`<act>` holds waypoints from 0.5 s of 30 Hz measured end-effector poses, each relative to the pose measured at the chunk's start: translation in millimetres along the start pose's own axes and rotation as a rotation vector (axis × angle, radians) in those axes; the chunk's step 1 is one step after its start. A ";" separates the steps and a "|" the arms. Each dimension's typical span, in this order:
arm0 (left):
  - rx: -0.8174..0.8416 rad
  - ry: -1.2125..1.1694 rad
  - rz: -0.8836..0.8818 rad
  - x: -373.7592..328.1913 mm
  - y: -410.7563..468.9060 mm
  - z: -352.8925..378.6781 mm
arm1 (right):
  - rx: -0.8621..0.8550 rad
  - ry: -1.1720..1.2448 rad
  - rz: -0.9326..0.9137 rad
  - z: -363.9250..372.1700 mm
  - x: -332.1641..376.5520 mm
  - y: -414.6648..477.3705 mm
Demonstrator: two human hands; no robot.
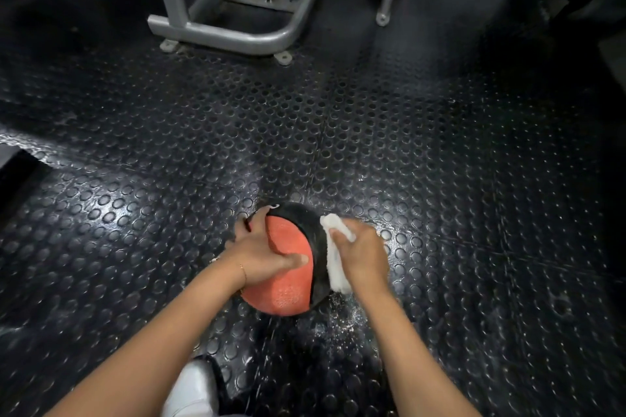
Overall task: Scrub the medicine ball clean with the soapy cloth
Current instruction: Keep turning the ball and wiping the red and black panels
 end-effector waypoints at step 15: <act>0.070 0.047 -0.092 17.5 -20.2 18.1 | -0.003 -0.062 -0.144 15.4 -6.6 -56.7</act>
Point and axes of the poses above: each hand's wrist, its own y-axis towards the middle knuckle, its own z-axis out of the palm, x = y × z, the point moved 4 cm from there along y, towards the middle knuckle, and after that the axes turned 7 degrees about x, right-handed, at the moved point
